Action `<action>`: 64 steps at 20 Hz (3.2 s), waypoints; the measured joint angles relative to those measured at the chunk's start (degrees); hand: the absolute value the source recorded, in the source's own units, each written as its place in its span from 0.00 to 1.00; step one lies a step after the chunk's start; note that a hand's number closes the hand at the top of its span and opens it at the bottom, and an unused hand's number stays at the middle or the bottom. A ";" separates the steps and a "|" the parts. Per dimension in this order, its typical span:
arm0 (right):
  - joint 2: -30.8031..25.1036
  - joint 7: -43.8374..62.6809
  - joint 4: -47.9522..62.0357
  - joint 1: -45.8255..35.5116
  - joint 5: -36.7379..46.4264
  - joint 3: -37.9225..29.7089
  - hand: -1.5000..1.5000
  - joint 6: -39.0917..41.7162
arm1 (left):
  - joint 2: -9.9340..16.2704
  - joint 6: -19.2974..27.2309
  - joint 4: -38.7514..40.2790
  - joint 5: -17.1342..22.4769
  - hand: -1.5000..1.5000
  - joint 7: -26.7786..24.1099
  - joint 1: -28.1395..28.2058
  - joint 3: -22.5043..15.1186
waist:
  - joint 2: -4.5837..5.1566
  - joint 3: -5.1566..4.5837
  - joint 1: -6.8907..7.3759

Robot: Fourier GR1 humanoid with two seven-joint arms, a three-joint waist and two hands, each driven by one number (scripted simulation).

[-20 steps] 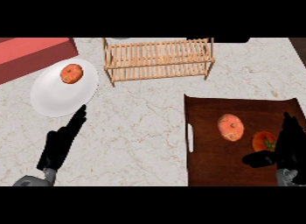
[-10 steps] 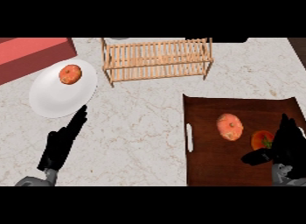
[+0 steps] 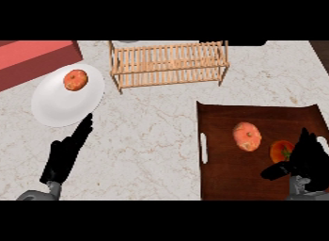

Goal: Pick the tomato from the tray and place it in the tiered shelf

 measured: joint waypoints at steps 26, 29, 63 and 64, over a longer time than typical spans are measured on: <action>5.48 -12.57 4.71 -7.48 6.99 8.34 1.00 5.92 | -4.25 -4.42 -1.14 -5.76 0.50 0.62 1.14 4.42 | -0.24 -0.50 0.73; 7.73 -13.36 2.04 -10.14 5.85 11.63 1.00 10.18 | -4.17 -4.77 -1.38 -5.57 0.50 1.23 0.91 4.91 | -0.16 -0.24 0.54; 6.97 -15.76 19.90 -63.68 8.69 -13.12 1.00 7.87 | -6.22 -6.97 -2.24 -7.71 0.50 2.79 0.16 6.99 | 0.35 -0.03 1.38; 6.35 -17.16 23.17 -64.85 8.56 -13.71 1.00 6.60 | -6.29 -6.81 -2.68 -8.09 0.50 2.78 0.65 6.72 | 0.39 -0.03 1.54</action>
